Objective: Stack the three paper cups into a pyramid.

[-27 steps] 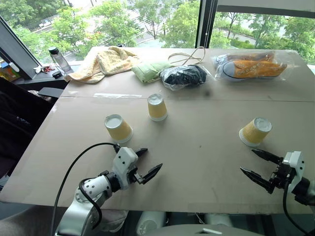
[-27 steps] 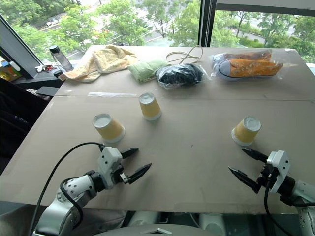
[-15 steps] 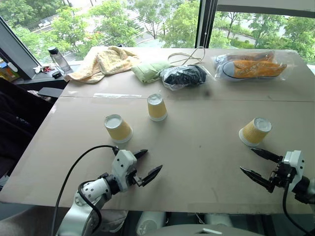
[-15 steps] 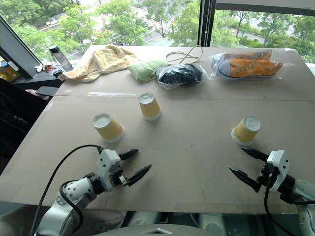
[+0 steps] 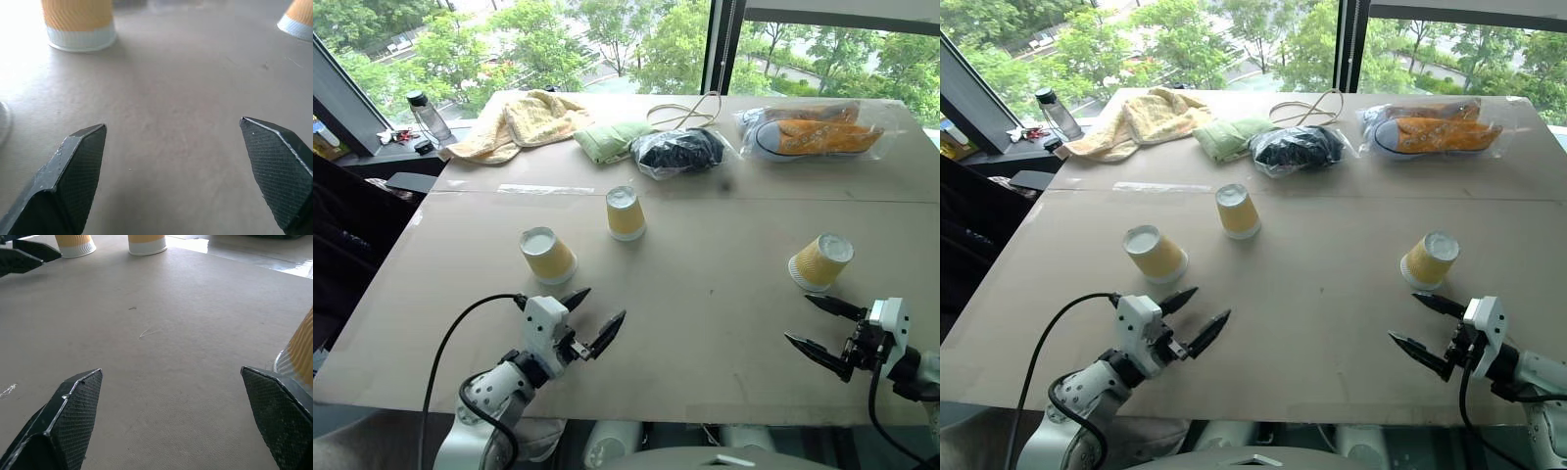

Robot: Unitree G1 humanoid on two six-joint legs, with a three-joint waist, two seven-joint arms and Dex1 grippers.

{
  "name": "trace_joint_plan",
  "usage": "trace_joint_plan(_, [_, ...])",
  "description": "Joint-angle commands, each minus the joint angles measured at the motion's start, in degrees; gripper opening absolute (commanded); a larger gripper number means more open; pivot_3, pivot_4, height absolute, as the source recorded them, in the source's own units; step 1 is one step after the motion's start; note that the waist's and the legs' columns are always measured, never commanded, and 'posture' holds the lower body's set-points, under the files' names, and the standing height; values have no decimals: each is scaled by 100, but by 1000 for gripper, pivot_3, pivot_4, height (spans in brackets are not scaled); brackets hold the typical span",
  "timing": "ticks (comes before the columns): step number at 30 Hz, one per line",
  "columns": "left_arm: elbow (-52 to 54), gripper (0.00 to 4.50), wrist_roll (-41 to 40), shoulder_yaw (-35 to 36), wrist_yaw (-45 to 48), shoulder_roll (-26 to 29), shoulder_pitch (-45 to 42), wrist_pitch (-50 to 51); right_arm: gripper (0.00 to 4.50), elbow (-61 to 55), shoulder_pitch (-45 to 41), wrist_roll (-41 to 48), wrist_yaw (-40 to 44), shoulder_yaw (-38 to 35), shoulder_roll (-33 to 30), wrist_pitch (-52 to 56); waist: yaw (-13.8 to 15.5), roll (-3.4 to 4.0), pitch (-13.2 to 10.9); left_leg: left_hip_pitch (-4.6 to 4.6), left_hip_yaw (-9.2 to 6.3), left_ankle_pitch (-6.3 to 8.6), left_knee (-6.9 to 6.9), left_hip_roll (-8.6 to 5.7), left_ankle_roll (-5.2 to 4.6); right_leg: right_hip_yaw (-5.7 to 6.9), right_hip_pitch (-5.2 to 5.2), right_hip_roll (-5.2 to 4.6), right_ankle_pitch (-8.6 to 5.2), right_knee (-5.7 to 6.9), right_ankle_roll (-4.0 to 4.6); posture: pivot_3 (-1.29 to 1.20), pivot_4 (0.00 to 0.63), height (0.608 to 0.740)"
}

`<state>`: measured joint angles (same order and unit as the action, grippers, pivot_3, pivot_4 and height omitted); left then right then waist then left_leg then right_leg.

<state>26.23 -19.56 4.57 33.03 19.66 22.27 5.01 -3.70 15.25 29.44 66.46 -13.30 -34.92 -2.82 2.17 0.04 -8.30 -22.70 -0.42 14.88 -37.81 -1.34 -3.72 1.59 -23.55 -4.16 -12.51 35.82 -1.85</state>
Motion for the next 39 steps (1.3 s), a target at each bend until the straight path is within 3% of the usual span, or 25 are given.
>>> trace_joint_plan(1, [852, 4464, 371, 171, -794, -340, 262, -195, 4500, -522, -102, 147, 79, 109, 26, -47, -2, -8, -4, 0, 0, 0, 0, 0, 0, -1, 0, 0, 0, -1, 0, 0, 150, 740])
trace_joint_plan(7, [1471, 4464, 1125, 339, -1734, -797, 801, -343, 4500, -1255, -344, 595, 75, 261, -1, 352, 4, -27, -16, -1, 0, 0, 0, 0, 0, 2, 0, 3, -1, -1, -1, 0, 150, 740])
trace_joint_plan(14, [1106, 4464, 1593, 738, -2445, -925, 82, -111, 4500, -1664, -665, 757, -75, 389, 7, 713, 22, -45, -24, -3, -5, 0, -6, -2, 0, 14, 3, 9, 0, -1, -3, 0, 150, 740])
trace_joint_plan(34, [-915, 4464, 1469, 838, -2171, -435, -1646, -414, 4500, -1740, -703, 755, -233, 489, 133, 749, 16, -53, -25, -3, -5, -1, -10, -2, -1, 13, 3, 12, 6, 5, -6, 0, 150, 740])
trace_joint_plan(38, [-1063, 3221, 1480, 857, -2124, -408, -1727, -542, 4500, -1750, -726, 788, -269, 474, 178, 764, 12, -54, -25, -3, -5, -1, -10, -2, 0, 12, 3, 10, 7, 5, -8, 0, 150, 740])
trace_joint_plan(39, [-1075, 2667, 1479, 858, -2116, -402, -1729, -557, 4500, -1753, -726, 791, -273, 477, 180, 768, 11, -54, -25, -3, -5, -1, -9, -1, 0, 12, 2, 9, 9, 5, -11, 0, 150, 740])
